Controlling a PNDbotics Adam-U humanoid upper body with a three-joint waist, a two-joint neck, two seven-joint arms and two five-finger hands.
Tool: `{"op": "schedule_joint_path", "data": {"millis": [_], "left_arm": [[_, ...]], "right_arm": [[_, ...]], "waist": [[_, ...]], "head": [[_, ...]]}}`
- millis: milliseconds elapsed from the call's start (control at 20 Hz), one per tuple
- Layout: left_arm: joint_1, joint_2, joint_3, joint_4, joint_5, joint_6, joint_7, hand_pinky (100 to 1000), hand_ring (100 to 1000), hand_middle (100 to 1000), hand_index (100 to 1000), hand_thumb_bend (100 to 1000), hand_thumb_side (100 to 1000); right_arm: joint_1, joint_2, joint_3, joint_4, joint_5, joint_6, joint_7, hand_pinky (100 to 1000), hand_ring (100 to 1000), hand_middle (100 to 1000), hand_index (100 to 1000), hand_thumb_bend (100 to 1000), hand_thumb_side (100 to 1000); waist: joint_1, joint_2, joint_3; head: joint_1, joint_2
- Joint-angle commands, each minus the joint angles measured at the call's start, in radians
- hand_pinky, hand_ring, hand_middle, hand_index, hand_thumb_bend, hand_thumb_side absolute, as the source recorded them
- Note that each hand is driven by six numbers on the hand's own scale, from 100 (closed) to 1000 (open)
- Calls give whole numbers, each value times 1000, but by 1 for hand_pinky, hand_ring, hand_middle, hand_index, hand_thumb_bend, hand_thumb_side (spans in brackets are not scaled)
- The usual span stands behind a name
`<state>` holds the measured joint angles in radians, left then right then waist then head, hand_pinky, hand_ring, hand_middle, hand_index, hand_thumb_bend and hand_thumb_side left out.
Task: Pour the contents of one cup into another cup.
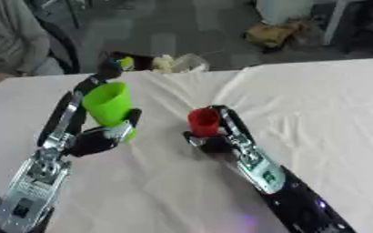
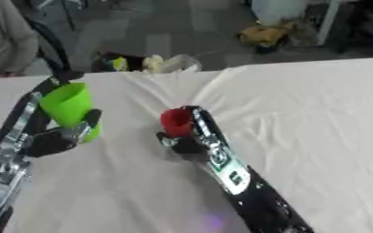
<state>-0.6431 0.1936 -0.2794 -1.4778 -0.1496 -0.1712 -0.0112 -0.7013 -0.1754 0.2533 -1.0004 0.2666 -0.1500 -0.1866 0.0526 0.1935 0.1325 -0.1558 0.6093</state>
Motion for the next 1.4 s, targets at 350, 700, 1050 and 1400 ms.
{"op": "schedule_joint_path", "data": {"millis": [350, 700, 1050, 1400], "left_arm": [[-9, 76, 14, -73, -11, 17, -37, 403, 345, 488, 853, 114, 197], [-12, 155, 16, -129, 17, 45, -57, 401, 343, 483, 846, 113, 204], [-42, 236, -17, -153, 8, 58, -102, 399, 343, 479, 841, 109, 217], [-89, 280, -64, -150, -35, 58, -163, 396, 341, 474, 835, 115, 237]], "right_arm": [[25, -29, 48, -113, -29, 34, -9, 410, 153, 116, 270, 100, 100], [43, -59, 101, -221, -31, 74, 36, 421, 164, 115, 270, 100, 100], [65, -66, 195, -271, -16, 88, 137, 431, 171, 112, 270, 100, 100], [67, -46, 254, -331, -42, 87, 223, 432, 173, 111, 268, 100, 100]], "waist": [[-2, -32, -22], [-5, -48, -35], [-5, -59, -39], [-2, -62, -51]], "head": [[4, 2], [2, 12], [0, 13], [5, 13]]}}
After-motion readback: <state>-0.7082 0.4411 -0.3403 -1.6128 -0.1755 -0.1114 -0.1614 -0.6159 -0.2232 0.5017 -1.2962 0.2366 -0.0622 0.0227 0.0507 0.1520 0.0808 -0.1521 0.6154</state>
